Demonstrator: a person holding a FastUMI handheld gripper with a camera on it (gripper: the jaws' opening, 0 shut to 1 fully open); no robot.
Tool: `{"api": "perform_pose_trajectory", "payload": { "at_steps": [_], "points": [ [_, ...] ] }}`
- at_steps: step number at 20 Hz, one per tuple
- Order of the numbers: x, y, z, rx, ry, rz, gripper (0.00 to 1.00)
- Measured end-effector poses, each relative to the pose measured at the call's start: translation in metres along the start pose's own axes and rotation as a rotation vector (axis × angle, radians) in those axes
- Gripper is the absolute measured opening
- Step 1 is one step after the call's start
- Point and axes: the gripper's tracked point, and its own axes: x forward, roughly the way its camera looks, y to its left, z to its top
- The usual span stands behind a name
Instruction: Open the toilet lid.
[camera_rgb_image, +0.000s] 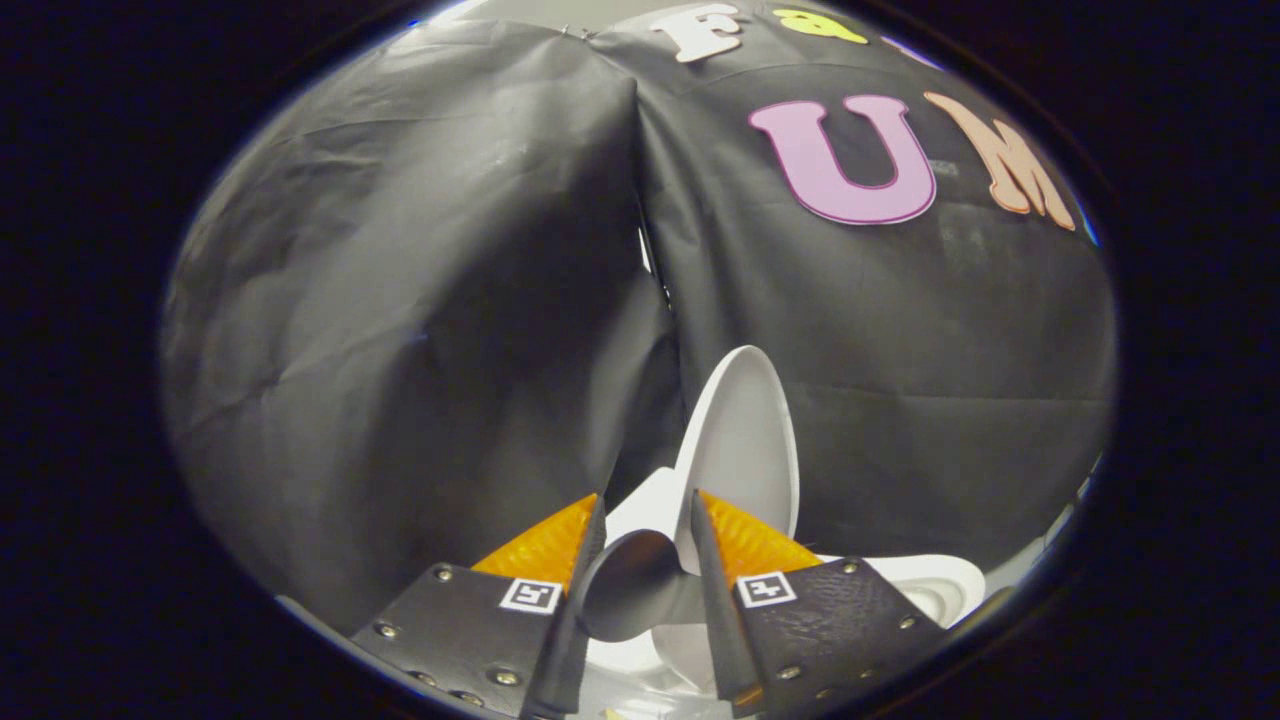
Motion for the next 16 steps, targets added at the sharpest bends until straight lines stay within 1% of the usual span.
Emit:
{"api": "perform_pose_trajectory", "payload": {
  "at_steps": [2, 6, 9, 13, 16],
  "points": [
    [-0.001, 0.003, 0.002, 0.015, -0.003, 0.018, 0.48],
    [-0.006, 0.017, 0.021, 0.073, -0.079, 0.094, 0.56],
    [-0.013, 0.024, 0.041, 0.077, -0.134, 0.119, 0.57],
    [-0.029, 0.011, 0.06, 0.046, -0.165, 0.095, 0.58],
    [-0.049, 0.001, 0.079, 0.017, -0.213, 0.082, 0.58]
  ]
}}
